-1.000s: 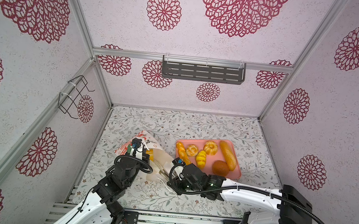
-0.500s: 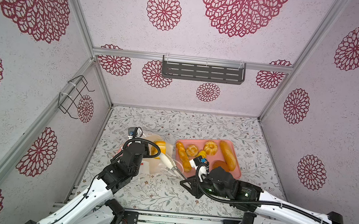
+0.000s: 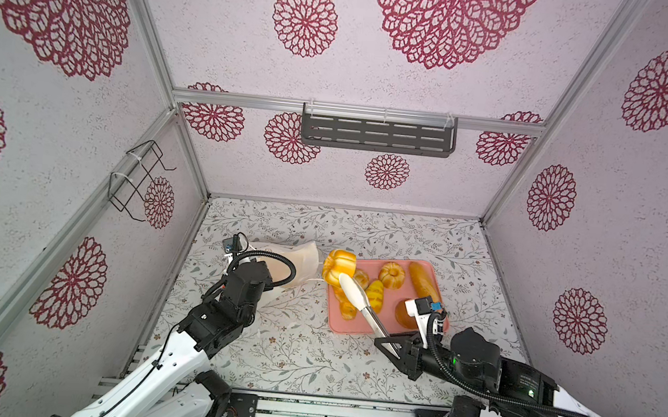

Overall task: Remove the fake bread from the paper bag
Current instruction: 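Pull the tongs holding the yellow bread out of the bag, then lower the yellow bread onto the tray while the left gripper sets the bag upright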

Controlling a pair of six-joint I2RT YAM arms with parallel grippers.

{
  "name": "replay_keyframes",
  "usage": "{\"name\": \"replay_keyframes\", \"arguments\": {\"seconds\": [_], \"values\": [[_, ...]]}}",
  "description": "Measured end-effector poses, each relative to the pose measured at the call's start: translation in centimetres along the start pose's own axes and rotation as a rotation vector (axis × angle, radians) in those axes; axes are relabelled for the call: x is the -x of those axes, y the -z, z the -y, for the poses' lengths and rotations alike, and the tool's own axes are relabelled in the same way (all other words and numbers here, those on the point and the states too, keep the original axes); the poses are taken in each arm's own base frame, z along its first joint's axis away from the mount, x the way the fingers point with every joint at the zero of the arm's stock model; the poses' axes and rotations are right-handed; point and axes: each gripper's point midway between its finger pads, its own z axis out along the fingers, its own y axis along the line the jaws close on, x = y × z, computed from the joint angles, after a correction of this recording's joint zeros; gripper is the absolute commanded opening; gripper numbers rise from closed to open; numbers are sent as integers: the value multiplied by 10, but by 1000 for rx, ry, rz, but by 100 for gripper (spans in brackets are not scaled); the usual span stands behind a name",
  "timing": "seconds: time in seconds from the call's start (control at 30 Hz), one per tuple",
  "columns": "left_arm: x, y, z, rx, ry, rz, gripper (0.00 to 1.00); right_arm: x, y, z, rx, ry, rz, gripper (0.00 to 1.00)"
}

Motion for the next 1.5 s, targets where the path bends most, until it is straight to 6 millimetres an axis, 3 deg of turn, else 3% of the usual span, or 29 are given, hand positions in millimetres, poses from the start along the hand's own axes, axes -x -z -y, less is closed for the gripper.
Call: {"name": "replay_keyframes", "arguments": {"seconds": [0.17, 0.27, 0.5, 0.67, 0.8, 1.1, 1.27, 1.43, 1.5], "values": [[7, 5, -4, 1, 58, -1, 0, 19, 15, 7, -82, -47, 65, 0], [21, 10, -11, 31, 128, 1, 0, 25, 22, 18, -156, -63, 83, 0], [57, 20, -23, 37, 342, -5, 0, 21, 19, 54, -293, -131, 56, 0], [66, 12, -17, 11, 446, -51, 0, 15, 12, 73, -323, -193, 20, 0], [58, -6, -12, 17, 469, -121, 0, 5, 3, 79, -310, -215, -21, 0], [19, -57, -20, 43, 549, -280, 0, -15, -7, 89, -287, -242, -76, 0], [7, -70, -25, 47, 565, -323, 0, -22, -7, 91, -267, -248, -84, 0], [4, -76, -26, 35, 567, -337, 11, -29, -12, 95, -261, -258, -94, 0], [1, -78, -26, 25, 562, -342, 22, -31, -14, 96, -257, -259, -96, 0]]}}
